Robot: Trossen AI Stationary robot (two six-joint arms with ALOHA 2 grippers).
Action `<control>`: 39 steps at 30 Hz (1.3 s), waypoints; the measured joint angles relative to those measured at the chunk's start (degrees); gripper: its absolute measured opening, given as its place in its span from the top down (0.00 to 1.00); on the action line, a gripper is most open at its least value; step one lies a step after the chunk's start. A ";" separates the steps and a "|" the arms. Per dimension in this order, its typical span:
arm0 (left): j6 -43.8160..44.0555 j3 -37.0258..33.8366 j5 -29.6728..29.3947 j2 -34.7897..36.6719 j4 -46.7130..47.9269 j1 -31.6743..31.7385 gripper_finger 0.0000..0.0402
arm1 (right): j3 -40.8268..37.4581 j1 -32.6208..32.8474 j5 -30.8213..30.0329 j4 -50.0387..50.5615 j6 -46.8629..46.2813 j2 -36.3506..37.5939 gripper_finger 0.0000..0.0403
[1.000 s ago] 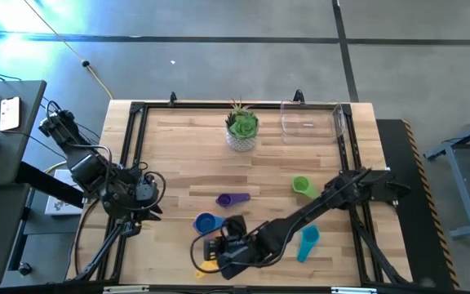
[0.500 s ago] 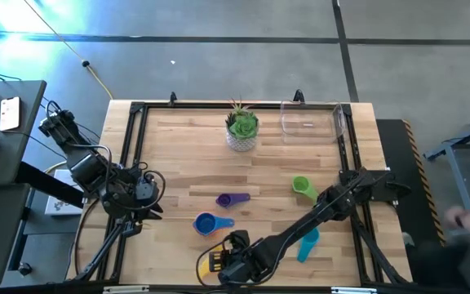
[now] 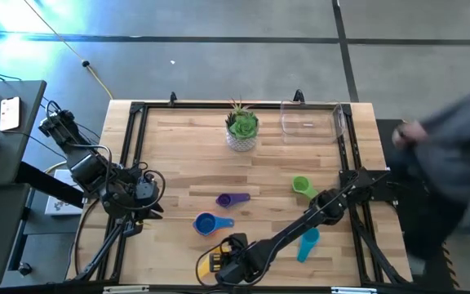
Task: Nest measuring cups in basket
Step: Stack the yellow measuring cup on top of the blue measuring cup
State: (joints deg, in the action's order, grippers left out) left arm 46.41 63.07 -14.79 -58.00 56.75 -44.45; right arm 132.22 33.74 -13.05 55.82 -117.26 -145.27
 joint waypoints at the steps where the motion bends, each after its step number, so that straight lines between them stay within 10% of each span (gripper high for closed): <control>1: 0.00 0.00 0.00 0.00 0.00 0.00 0.78 | 0.00 -0.08 -0.02 -0.14 -0.23 -0.05 0.73; 13: -1.04 0.00 -0.02 0.00 0.00 0.00 0.78 | 0.00 -2.48 2.41 0.74 4.94 -0.04 0.98; 27: -2.75 0.02 0.00 0.00 0.01 0.02 0.78 | 0.02 -3.76 7.61 1.98 15.90 2.55 0.99; 39: 0.34 0.02 0.02 0.00 -0.02 0.72 0.78 | 0.02 -9.41 7.51 10.92 46.21 8.85 1.00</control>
State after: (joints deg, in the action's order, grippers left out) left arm 46.75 63.09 -14.76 -58.00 56.73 -43.73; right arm 132.25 24.32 -5.54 66.74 -71.05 -136.43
